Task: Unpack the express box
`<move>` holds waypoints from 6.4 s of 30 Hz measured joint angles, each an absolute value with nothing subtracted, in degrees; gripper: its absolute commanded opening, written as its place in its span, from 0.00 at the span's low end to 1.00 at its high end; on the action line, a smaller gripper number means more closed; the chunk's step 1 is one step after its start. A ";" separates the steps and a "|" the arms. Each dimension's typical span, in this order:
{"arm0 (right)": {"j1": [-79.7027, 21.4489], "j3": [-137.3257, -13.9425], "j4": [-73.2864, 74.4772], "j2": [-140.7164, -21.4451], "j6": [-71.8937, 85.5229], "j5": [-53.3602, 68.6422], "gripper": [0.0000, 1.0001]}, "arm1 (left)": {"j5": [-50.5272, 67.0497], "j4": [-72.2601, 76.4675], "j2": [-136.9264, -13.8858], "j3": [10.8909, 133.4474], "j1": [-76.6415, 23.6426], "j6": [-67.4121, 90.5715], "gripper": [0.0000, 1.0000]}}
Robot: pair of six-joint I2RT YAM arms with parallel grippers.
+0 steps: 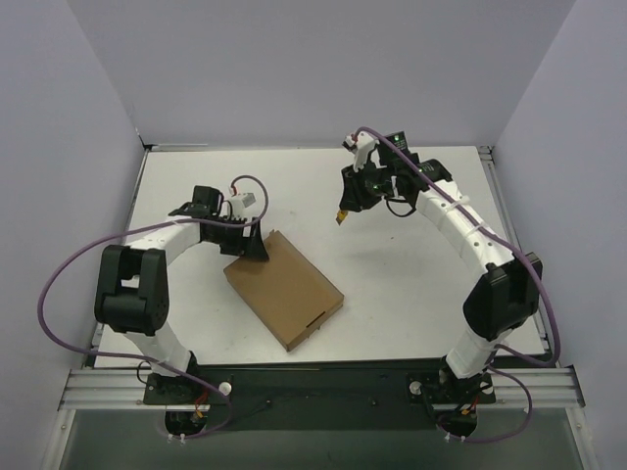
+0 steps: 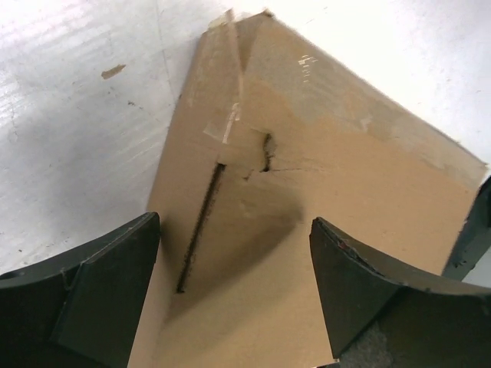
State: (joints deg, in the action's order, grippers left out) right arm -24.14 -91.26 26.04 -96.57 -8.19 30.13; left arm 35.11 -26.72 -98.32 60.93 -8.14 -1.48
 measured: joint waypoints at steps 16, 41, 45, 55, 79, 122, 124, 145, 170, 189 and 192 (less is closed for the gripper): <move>-26.37 -93.06 15.77 -101.45 -0.45 29.36 0.00 | 45.95 -21.80 -108.16 72.20 -8.73 4.73 0.80; -35.97 -85.49 -1.45 -109.06 3.33 21.02 0.00 | 51.75 -24.23 -117.38 75.13 -5.91 7.84 0.68; -37.95 -85.49 -2.85 -109.82 1.87 19.25 0.00 | 52.05 -24.21 -117.56 75.09 -5.85 8.56 0.67; -41.85 -80.38 -2.76 -104.42 -3.49 13.67 0.00 | 52.36 -23.09 -117.43 74.22 -5.82 9.26 0.66; -43.22 -77.28 -0.89 -101.93 -2.85 12.47 0.00 | 52.34 -22.02 -116.62 72.73 -5.96 9.47 0.63; -45.47 -73.47 7.75 -94.50 -0.32 7.81 0.00 | 51.68 -21.56 -115.63 71.66 -6.09 9.43 0.61; -45.47 -73.47 7.75 -94.50 0.16 8.03 0.00 | 51.64 -21.56 -115.61 71.66 -6.09 9.43 0.61; -45.84 -71.66 5.63 -95.48 4.34 6.79 0.00 | 51.57 -21.52 -115.61 71.66 -6.13 9.45 0.61; -45.91 -71.64 6.72 -96.29 4.60 6.87 0.00 | 51.44 -21.52 -115.61 71.66 -6.09 9.65 0.60; -44.03 -70.70 10.79 -94.80 6.02 6.79 0.00 | 51.55 -21.50 -115.61 71.66 -5.78 9.96 0.58; -43.81 -70.72 10.13 -94.15 6.57 6.90 0.00 | 51.55 -21.50 -115.61 71.66 -5.78 9.96 0.58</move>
